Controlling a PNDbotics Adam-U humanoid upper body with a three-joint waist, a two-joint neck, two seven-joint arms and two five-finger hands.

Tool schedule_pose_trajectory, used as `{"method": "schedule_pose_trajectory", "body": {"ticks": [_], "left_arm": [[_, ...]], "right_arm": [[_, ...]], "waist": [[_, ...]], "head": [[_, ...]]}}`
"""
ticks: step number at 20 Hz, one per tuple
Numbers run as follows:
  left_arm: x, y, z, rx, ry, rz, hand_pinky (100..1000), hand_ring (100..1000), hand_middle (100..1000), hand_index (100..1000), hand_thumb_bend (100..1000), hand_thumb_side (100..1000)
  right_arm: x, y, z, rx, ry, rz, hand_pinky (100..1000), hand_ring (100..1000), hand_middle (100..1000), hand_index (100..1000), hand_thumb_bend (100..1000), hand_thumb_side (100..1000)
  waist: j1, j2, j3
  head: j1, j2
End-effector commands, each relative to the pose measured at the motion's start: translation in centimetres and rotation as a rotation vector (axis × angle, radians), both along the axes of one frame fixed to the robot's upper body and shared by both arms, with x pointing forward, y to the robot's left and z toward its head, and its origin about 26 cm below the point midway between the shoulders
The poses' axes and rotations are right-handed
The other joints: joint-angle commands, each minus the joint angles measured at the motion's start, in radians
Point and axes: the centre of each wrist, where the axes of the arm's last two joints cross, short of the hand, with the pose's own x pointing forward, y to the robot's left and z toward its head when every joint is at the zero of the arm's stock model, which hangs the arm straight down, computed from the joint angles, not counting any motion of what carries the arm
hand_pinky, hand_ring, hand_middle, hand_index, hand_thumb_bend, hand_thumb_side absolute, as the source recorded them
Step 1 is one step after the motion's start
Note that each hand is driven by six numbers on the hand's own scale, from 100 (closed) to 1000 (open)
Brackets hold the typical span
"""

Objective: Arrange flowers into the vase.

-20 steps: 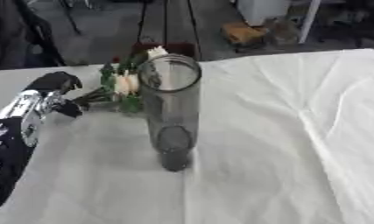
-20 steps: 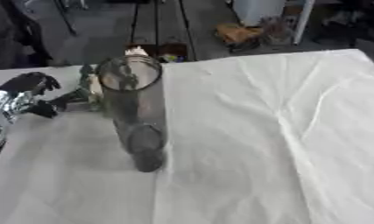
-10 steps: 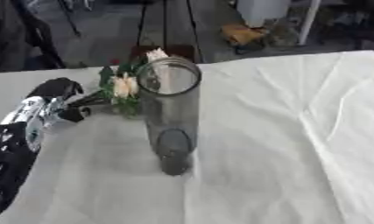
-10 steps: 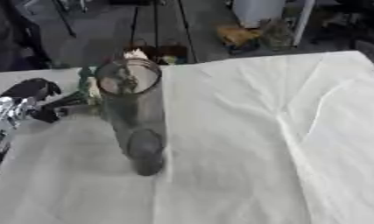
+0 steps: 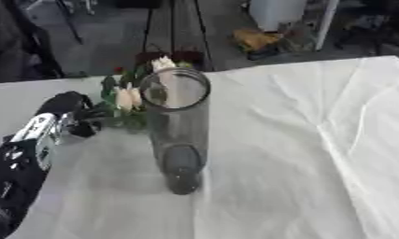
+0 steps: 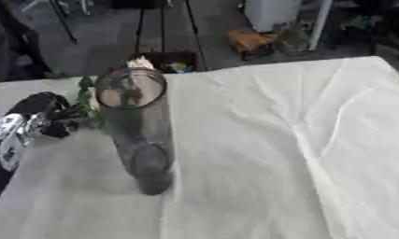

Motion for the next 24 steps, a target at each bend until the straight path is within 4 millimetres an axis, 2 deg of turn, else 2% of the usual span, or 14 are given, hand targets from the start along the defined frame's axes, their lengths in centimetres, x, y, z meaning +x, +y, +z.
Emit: {"method": "schedule_pose_trajectory", "body": {"ticks": [1, 3, 6, 11, 12, 15, 21, 24], "left_arm": [[0.3, 0.5, 1.5, 0.011, -0.046, 0.023, 676, 626, 645, 773, 284, 244], [0.3, 0.6, 1.2, 0.014, -0.042, 0.032, 658, 593, 619, 756, 283, 248], [0.2, 0.8, 0.7, 0.013, -0.036, 0.045, 611, 511, 522, 708, 331, 272], [0.1, 0.9, 0.1, 0.009, -0.034, 0.061, 565, 462, 476, 659, 374, 282], [0.0, 0.9, 0.0, 0.008, -0.034, 0.064, 505, 397, 421, 595, 422, 299], [0.0, 0.7, -0.2, 0.007, -0.035, 0.067, 463, 350, 379, 545, 443, 306], [0.0, 0.1, -0.8, 0.018, -0.039, 0.059, 349, 247, 296, 460, 571, 343], [0.0, -0.2, -1.1, 0.023, -0.040, 0.060, 293, 196, 258, 418, 684, 359]], "right_arm": [[-0.2, 0.2, 1.0, -0.013, -0.032, 0.015, 665, 719, 738, 838, 100, 683], [-0.2, 0.2, 1.0, -0.011, -0.031, 0.015, 665, 719, 738, 838, 100, 684], [-0.2, 0.2, 1.0, -0.010, -0.032, 0.017, 665, 719, 738, 838, 100, 685], [-0.2, 0.2, 0.9, -0.008, -0.032, 0.018, 665, 719, 738, 838, 100, 686], [-0.2, 0.2, 0.9, -0.007, -0.032, 0.018, 666, 720, 738, 838, 100, 686], [-0.2, 0.2, 0.9, -0.005, -0.031, 0.019, 666, 720, 738, 838, 100, 686], [-0.2, 0.2, 0.8, -0.003, -0.030, 0.022, 666, 720, 738, 838, 100, 686], [-0.2, 0.2, 0.8, -0.002, -0.028, 0.023, 667, 720, 737, 838, 100, 686]], "waist": [[-0.002, -0.010, -0.002], [-0.002, -0.009, -0.002], [-0.002, -0.008, -0.003], [-0.004, -0.007, -0.005], [-0.004, -0.007, -0.005], [-0.005, -0.006, -0.004], [-0.006, -0.004, -0.001], [-0.006, -0.003, 0.000]], "head": [[0.003, -0.013], [0.003, -0.015], [0.004, -0.016], [0.004, -0.017], [0.004, -0.018], [0.004, -0.019], [0.005, -0.018], [0.005, -0.017]]}}
